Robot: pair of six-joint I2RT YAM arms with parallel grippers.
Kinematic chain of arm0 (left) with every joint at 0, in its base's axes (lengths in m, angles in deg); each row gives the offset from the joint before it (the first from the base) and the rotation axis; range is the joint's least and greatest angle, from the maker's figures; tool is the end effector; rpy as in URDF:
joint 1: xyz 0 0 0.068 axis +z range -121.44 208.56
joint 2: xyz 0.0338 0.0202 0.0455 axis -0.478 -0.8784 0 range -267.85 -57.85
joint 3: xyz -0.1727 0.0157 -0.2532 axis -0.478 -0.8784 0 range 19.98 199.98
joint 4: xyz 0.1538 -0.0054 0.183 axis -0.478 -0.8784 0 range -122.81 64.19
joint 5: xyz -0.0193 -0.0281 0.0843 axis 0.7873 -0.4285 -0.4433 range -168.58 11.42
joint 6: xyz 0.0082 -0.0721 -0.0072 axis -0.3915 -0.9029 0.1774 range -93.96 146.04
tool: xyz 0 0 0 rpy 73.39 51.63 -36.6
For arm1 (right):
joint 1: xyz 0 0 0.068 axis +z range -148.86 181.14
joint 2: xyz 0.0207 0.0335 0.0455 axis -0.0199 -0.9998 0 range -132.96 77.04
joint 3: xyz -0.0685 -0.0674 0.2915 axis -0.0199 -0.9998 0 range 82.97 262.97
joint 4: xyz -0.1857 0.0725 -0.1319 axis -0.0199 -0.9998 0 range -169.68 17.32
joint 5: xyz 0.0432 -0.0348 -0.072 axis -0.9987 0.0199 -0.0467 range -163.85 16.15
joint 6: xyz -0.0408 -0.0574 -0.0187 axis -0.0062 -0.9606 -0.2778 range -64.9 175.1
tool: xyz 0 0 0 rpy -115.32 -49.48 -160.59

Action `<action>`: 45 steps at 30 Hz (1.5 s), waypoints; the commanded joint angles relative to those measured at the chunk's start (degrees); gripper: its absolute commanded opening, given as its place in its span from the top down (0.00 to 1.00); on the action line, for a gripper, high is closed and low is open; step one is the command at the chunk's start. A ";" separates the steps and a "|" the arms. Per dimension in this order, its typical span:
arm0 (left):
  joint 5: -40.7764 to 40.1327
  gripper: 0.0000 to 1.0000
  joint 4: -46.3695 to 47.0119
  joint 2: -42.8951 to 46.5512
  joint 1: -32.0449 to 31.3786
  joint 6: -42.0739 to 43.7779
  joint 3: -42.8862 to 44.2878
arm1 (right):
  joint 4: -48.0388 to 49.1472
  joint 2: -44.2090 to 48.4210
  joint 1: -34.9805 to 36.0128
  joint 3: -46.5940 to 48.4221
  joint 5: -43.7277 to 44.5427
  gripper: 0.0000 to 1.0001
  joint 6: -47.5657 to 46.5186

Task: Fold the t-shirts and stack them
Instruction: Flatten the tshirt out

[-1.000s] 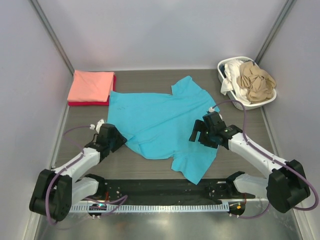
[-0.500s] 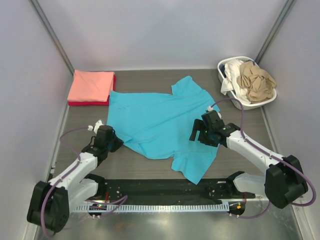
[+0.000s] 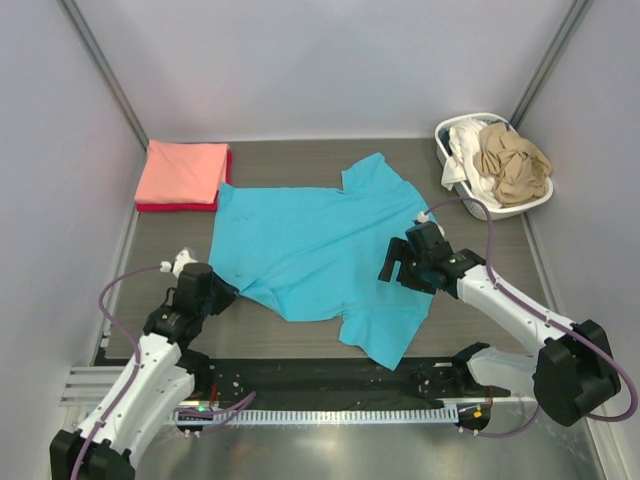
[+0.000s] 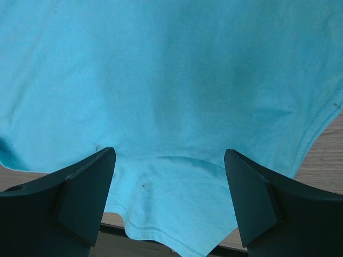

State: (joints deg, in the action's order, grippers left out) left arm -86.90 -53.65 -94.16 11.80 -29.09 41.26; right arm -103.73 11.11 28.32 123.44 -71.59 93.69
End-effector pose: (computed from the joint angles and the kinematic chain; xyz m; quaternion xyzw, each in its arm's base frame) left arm 0.1043 -0.0222 0.2001 -0.3279 0.8539 -0.1802 0.3618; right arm 0.1768 0.0881 0.2336 0.1009 0.9521 0.1406 0.2522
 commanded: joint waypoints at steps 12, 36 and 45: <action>-0.21 0.84 -4.60 3.27 0.05 -3.05 -1.50 | 3.88 0.81 0.15 -5.04 -4.81 0.11 2.63; 0.85 1.00 6.22 -13.00 -1.09 -3.14 -5.29 | 7.76 -5.35 0.15 -4.43 -4.29 0.11 0.70; -0.13 1.00 -12.24 1.59 -1.35 -3.92 6.67 | 7.58 -6.40 -0.02 -4.61 -2.53 0.10 3.86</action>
State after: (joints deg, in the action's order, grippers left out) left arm -86.51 -59.90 -96.33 10.86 -32.20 44.21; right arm -97.50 4.88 28.30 117.88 -75.63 96.07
